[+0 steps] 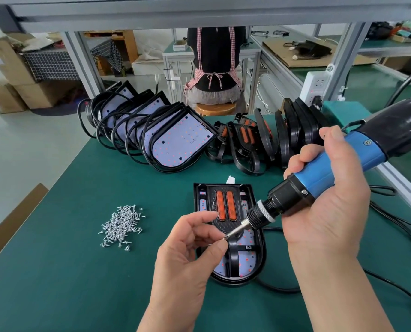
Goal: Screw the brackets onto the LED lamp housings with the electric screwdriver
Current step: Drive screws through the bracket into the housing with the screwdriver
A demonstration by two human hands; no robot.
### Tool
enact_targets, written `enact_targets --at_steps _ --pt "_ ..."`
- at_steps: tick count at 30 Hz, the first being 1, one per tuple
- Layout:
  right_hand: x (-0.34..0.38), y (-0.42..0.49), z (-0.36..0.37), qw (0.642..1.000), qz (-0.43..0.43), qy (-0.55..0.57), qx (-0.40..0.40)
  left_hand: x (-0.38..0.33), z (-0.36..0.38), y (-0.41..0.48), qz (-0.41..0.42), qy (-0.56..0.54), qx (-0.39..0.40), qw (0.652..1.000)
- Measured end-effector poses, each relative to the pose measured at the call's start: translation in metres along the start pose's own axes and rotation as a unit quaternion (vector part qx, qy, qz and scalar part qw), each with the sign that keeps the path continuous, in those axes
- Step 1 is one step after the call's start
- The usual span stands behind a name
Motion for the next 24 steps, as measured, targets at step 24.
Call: enact_targets --at_steps 24 --pt "0.016 -0.01 0.003 0.989 -0.126 -0.068 -0.04 -0.012 0.014 -0.009 0.17 0.244 -0.082 0.951"
Point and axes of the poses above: each hand's wrist, its own y-axis towards the middle knuckle, its own z-axis out of the palm, x = y × z, the point moved 4 cm from there along y, towards the middle knuckle, and after that the axes turned 10 degrees about y, right-handed, at the moved point
